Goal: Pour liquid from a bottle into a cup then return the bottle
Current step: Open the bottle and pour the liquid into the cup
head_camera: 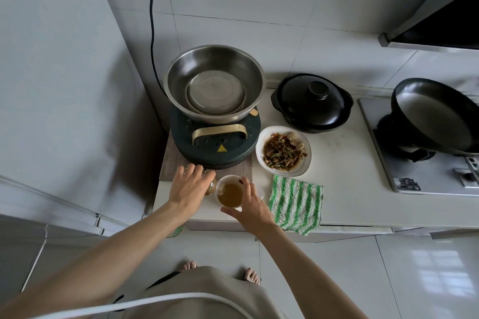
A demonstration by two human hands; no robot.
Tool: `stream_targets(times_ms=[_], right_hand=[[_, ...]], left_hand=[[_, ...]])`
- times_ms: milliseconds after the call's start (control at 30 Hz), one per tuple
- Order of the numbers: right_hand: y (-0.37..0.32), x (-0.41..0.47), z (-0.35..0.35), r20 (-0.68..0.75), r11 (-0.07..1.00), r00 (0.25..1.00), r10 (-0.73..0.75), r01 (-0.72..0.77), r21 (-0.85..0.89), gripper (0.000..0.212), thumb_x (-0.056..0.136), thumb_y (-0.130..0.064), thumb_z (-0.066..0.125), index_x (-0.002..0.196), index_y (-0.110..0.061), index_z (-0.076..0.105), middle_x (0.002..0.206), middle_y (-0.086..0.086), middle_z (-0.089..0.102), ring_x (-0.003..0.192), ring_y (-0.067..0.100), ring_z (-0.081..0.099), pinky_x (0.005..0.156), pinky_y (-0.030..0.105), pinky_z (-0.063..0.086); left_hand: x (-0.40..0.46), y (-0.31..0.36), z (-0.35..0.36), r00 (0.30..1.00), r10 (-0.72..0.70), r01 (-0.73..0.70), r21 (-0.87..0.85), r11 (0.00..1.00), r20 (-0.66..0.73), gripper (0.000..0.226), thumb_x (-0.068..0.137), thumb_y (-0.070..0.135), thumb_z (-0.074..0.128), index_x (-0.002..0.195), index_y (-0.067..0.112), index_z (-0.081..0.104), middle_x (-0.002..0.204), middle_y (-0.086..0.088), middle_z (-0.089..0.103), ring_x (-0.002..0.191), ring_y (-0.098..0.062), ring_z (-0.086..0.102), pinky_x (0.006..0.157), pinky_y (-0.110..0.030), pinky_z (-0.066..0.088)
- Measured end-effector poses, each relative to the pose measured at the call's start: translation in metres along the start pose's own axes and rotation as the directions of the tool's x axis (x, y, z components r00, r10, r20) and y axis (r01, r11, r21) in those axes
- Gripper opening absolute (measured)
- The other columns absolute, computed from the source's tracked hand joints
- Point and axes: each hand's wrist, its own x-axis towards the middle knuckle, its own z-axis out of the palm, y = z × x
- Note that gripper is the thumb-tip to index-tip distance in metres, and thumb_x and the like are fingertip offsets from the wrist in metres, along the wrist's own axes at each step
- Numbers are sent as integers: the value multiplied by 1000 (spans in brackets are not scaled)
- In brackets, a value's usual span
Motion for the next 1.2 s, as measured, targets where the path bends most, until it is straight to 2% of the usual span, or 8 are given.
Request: stream_targets(times_ms=[533,667,767,900,967,1033,1100,1200], right_hand=[[5,3,4,-14,1000,1000,-19,20,9,108,80,-66,70,155,-15,12,155,8,32,128,40,55,104,54,49],[11,7,2,24,999,999,-32,32,6,126,70,-67,79,157,-17,3,158,9,28,136,40,46,109,57,43],[22,7,-16,82,997,996,-46,41,67,139,66,-52,89,159,-11,-6,164,15,19,148,36,28,118,56,31],[47,2,-33,53,995,998,13,-19,102,110,77,-30,83,157,-11,11,158,13,33,141,33,41,114,48,39],[56,0,-34,-41,999,998,47,-45,27,86,82,-22,74,151,-11,24,149,12,45,131,33,50,102,46,48],[60,1,-34,-95,997,994,62,-66,-40,72,85,-16,67,147,-13,31,144,11,50,124,31,54,92,44,53],[62,3,-30,-87,993,994,71,-79,-91,69,87,-18,67,147,-15,33,144,9,50,122,30,55,88,43,54],[60,11,-23,-38,982,998,51,-58,-181,72,87,-27,71,148,-18,33,147,5,45,125,30,51,90,44,53]], left_hand=[[5,0,0,1000,26,-25,41,999,-16,71,82,12,69,144,21,35,139,-13,48,129,-32,41,104,-45,35],[5,0,1,999,31,-30,38,999,-29,67,84,10,66,143,20,36,138,-13,50,128,-32,42,103,-45,35],[5,-3,6,998,38,-38,7,999,-52,68,79,8,69,140,20,41,132,-11,54,123,-31,47,99,-45,39],[2,-16,28,998,10,-21,-178,984,-60,68,75,9,74,135,23,45,126,-4,60,116,-27,54,93,-40,47],[0,-20,38,999,-4,-13,-335,942,-48,67,74,11,75,133,26,45,122,-1,63,109,-24,60,86,-36,52],[-1,-22,46,998,-56,49,-546,836,3,69,74,13,76,132,29,43,116,1,64,98,-20,63,74,-30,54],[-3,-24,54,992,-89,130,-738,662,94,71,74,14,77,131,33,41,116,2,62,96,-16,61,74,-30,54],[-7,-25,63,983,-104,180,-876,447,149,69,74,16,80,120,48,39,112,11,62,97,-9,60,77,-23,51]])
